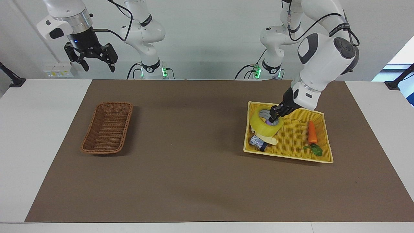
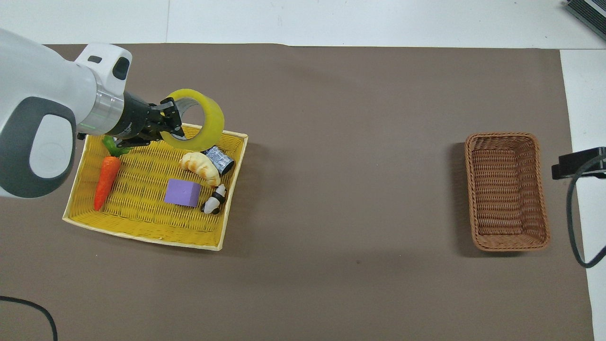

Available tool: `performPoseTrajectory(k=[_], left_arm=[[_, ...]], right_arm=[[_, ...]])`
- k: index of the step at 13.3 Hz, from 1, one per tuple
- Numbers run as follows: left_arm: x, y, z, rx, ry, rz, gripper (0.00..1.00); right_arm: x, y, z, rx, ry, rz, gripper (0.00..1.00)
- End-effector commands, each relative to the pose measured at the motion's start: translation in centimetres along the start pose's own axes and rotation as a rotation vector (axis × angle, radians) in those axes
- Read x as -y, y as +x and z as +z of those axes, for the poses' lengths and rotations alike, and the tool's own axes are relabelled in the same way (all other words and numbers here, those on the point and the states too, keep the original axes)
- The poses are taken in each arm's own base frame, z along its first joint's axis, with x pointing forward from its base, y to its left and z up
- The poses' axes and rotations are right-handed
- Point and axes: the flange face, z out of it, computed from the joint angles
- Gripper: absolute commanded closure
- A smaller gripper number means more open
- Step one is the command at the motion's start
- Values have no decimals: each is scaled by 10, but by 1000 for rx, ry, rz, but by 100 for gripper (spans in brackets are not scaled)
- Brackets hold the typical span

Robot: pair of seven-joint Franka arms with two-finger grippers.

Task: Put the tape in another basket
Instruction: 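Carry the tape with the left gripper while the right gripper reaches it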

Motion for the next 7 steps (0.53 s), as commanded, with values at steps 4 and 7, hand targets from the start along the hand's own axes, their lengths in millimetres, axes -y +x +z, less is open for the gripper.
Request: performPoseTrajectory(k=[4,7], left_arm=[[-74,-63,19,38,-91,96,100],[-102,-92,39,51,-126,140,100]], right_arm=[[45,14,57,24,185,-7,0],[84,30,85,63,278,2,0]])
